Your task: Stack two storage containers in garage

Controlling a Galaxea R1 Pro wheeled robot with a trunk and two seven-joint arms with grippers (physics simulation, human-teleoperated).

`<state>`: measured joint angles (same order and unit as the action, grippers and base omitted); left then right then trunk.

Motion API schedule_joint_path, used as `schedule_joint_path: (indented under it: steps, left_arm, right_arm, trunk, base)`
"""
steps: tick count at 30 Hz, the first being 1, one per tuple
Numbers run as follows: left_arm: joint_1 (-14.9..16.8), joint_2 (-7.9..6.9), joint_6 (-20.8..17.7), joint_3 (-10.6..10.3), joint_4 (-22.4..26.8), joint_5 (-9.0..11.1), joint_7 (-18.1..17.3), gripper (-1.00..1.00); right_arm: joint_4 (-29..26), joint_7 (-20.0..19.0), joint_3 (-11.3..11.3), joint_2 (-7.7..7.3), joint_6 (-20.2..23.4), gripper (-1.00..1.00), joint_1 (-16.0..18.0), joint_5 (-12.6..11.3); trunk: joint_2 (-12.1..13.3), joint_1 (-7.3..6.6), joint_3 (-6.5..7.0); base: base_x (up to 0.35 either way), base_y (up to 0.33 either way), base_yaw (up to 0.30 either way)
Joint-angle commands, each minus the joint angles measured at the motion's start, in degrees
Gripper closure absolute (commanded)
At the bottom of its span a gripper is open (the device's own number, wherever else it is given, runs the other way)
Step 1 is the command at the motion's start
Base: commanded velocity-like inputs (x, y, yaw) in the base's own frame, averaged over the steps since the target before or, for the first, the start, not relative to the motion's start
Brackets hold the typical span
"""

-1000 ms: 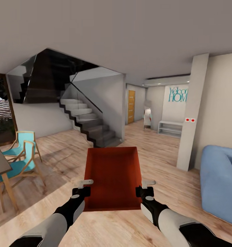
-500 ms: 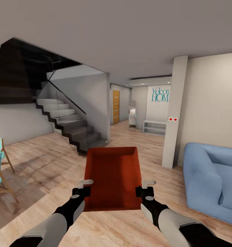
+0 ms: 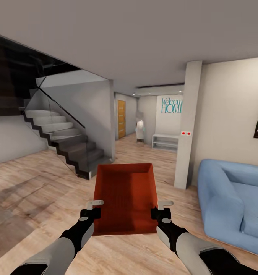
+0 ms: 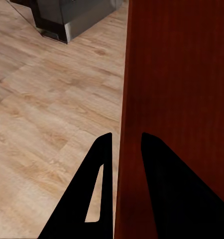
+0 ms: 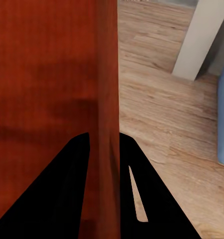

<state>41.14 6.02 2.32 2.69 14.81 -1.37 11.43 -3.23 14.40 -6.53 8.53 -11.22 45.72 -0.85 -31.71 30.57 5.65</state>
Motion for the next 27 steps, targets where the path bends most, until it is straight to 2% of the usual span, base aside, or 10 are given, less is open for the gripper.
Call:
schedule_joint_path:
  steps: [1, 18, 27]
  left_arm:
    - [0.0, -1.63, 0.2, 1.0, -0.3, -0.1, 0.5, 1.00]
    - [0.0, -1.63, 0.2, 1.0, -0.2, -0.1, 0.5, 1.00]
    - [0.0, -1.63, 0.3, 1.0, -0.2, -0.1, 0.5, 1.00]
  right_arm:
    - [-0.1, 0.7, 1.3, -0.01, -1.6, 1.00, 0.1, 0.2]
    - [-0.1, 0.7, 1.3, -0.07, -1.6, 1.00, 0.1, 0.2]
    - [-0.1, 0.7, 1.3, -0.01, -1.6, 1.00, 0.1, 0.2]
  trunk:
    - [0.0, 0.05, -0.01]
    - [0.0, 0.05, -0.01]
    - [0.0, 0.05, -0.01]
  base:
    - [0.331, 0.000, -0.001]
    - [0.331, 0.000, -0.002]
    - [0.331, 0.000, -0.246]
